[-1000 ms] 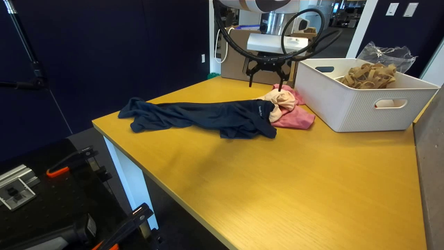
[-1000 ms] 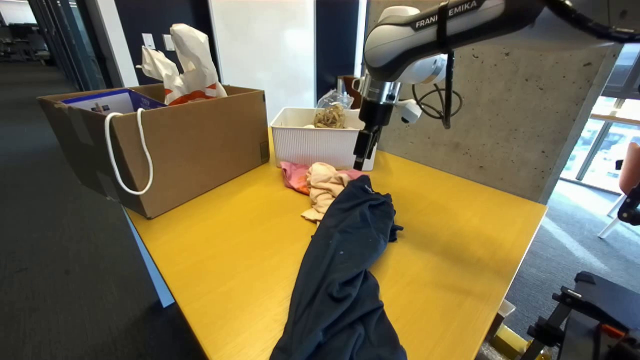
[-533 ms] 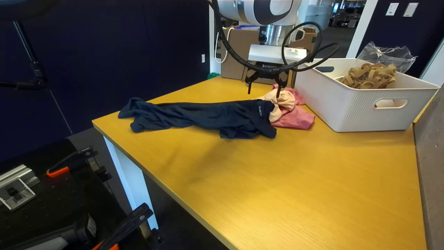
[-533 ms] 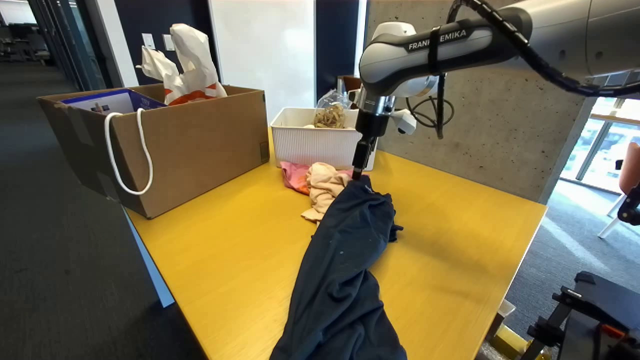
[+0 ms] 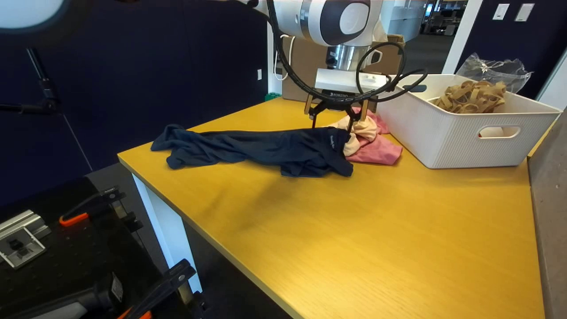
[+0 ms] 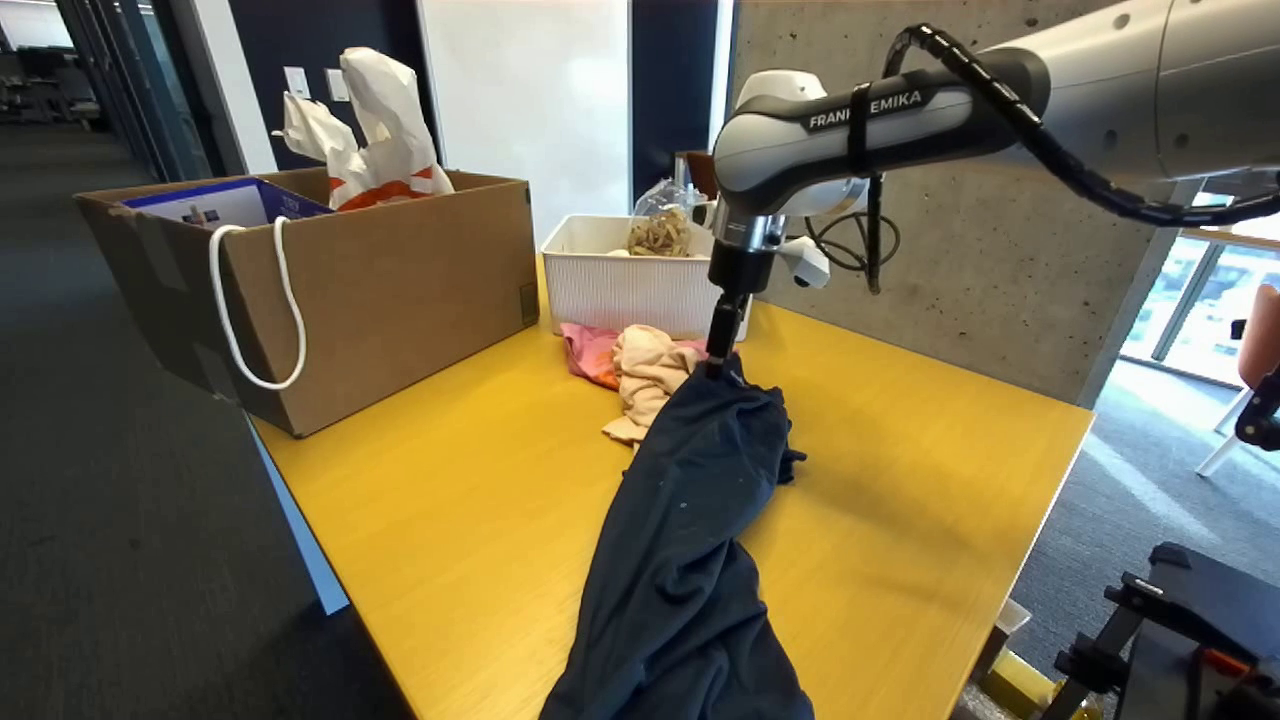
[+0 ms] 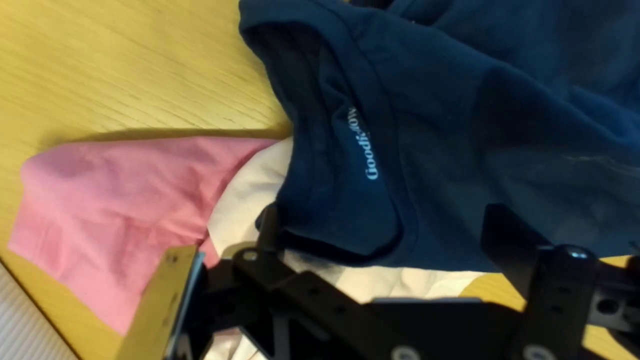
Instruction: Move the blue clothing to the right then move it to the left.
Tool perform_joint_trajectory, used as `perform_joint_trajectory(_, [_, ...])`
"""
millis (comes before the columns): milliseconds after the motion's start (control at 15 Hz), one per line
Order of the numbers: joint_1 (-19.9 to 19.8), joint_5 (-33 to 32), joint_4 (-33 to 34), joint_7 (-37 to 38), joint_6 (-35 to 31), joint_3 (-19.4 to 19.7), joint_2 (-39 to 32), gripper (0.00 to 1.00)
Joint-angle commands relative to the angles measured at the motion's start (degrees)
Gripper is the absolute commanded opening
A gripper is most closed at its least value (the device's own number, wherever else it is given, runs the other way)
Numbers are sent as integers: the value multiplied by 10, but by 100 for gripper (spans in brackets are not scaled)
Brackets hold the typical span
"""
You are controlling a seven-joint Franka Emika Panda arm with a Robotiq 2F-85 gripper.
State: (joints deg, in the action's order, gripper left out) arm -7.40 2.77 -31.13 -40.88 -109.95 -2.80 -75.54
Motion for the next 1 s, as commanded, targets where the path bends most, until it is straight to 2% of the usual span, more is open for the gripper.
perform_joint_trajectory(0, [-2, -2, 35, -16, 26, -2, -21, 75])
perform_joint_trajectory(133, [-2, -1, 34, -21, 31, -3, -24, 66])
perform_joint_trajectory(467, [-3, -2, 34, -20, 40, -1, -36, 26])
perform_joint_trajectory(667, [12, -14, 28, 6, 39, 14, -29, 4])
perform_joint_trajectory(733, [17, -16, 24, 15, 36, 18, -25, 1])
perform_joint_trajectory(933, [37, -35, 12, 63, 34, 40, -7, 1])
